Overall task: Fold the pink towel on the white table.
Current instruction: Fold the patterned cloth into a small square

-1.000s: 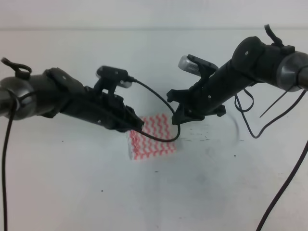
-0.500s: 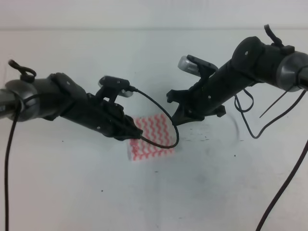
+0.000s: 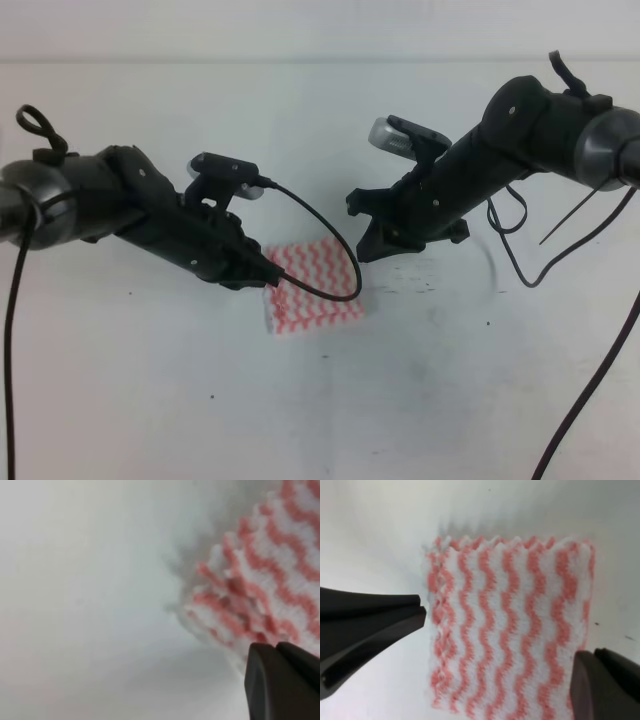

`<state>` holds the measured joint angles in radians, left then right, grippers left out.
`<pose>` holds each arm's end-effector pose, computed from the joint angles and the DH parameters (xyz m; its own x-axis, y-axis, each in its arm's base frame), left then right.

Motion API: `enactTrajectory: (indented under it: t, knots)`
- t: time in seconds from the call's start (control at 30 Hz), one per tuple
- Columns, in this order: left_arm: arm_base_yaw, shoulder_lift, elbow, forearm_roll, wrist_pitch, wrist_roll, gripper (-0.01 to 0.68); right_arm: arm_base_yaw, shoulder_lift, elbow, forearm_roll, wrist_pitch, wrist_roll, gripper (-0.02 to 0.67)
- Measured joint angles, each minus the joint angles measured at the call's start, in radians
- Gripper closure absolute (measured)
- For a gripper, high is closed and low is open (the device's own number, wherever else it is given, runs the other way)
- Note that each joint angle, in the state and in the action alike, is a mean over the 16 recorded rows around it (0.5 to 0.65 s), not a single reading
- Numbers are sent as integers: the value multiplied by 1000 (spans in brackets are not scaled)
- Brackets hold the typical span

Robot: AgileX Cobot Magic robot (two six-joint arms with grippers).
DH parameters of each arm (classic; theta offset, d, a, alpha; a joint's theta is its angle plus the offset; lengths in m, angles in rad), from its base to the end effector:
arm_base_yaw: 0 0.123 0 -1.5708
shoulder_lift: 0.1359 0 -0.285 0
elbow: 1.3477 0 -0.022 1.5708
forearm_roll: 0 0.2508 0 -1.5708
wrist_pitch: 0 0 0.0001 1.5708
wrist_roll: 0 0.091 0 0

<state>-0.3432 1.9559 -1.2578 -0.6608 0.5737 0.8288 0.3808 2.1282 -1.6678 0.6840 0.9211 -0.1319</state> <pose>0.3665 -0.1632 0.1685 -0.6907 0.4949 -0.5273 0.6560 0.7357 -0.1688 0.4048 0.2114 0.1989 -0.9708 -0.0903 -0.2224 -0.2036 0.8002 0.5640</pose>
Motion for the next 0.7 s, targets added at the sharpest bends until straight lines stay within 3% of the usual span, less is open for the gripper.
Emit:
enactTrajectory:
  t: [0.3, 0.7]
  knots:
    - [0, 23, -1, 5, -38, -1, 677, 0, 2, 0, -2, -1, 0, 667]
    - [-16, 35, -2, -107, -89, 120, 678, -1, -1, 0, 0, -12, -2, 667]
